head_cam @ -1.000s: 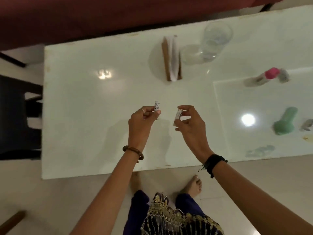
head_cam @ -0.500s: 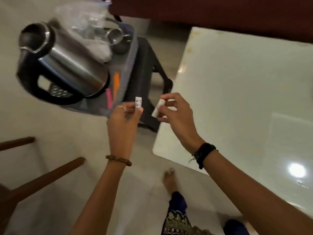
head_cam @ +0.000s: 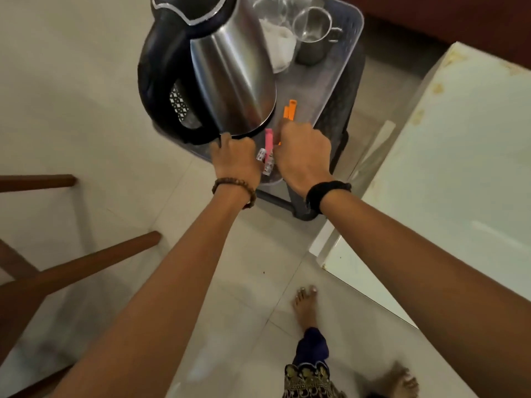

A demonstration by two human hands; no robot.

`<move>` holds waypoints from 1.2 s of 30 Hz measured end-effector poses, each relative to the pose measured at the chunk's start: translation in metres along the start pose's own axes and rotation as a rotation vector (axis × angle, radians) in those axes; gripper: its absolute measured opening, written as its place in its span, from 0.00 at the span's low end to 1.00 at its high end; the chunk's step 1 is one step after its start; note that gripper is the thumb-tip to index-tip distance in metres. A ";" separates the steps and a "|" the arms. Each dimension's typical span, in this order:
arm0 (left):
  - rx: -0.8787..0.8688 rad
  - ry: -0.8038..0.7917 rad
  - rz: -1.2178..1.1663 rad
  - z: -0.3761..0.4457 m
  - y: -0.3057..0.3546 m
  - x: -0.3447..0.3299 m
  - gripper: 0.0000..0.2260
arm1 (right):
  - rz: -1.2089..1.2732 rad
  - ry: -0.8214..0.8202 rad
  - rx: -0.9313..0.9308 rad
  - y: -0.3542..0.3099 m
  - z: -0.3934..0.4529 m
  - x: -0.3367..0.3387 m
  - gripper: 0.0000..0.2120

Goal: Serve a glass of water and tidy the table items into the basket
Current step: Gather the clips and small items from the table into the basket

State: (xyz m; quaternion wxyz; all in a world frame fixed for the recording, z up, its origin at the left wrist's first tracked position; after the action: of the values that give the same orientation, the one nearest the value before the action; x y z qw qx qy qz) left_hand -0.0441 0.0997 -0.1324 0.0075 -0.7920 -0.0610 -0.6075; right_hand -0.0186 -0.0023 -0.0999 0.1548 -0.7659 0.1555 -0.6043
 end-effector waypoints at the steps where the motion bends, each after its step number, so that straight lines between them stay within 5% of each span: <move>1: -0.001 -0.025 0.007 0.001 -0.001 -0.004 0.11 | -0.033 0.010 0.011 -0.001 0.000 -0.001 0.08; 5: -0.045 -0.038 0.013 -0.006 0.008 0.001 0.12 | 0.016 -0.026 0.044 0.005 0.000 -0.003 0.07; 9: -0.175 0.222 -0.122 -0.023 0.045 0.040 0.09 | 0.388 -0.009 0.008 0.031 -0.014 0.024 0.06; 14: -0.380 0.339 -0.296 -0.055 0.143 0.050 0.07 | 0.633 0.135 -0.183 0.140 -0.049 0.068 0.02; 21: -0.590 0.123 -0.442 -0.108 0.349 -0.006 0.04 | 0.702 0.181 -0.663 0.393 -0.134 0.102 0.01; 30: -1.029 -0.238 -0.423 -0.233 0.700 -0.094 0.07 | 0.715 0.405 -1.053 0.682 -0.304 0.193 0.02; 36: -1.262 -0.357 -0.306 -0.312 0.875 -0.144 0.08 | 0.738 0.554 -1.260 0.827 -0.407 0.231 0.02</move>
State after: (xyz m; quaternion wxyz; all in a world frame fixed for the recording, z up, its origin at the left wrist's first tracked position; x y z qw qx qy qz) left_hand -0.2885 -0.8079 -0.1347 -0.5532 -0.7151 0.1938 -0.3808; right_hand -0.4058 -0.8674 -0.1586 -0.1627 -0.4293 0.7472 -0.4805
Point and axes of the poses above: each hand's wrist, its own z-axis towards the middle knuckle, its own x-axis out of the back of the hand, y = z × x, the point moved 10 cm from there along z, towards the middle knuckle, and after that the axes turned 14 degrees about -x, right-handed, at the moved point
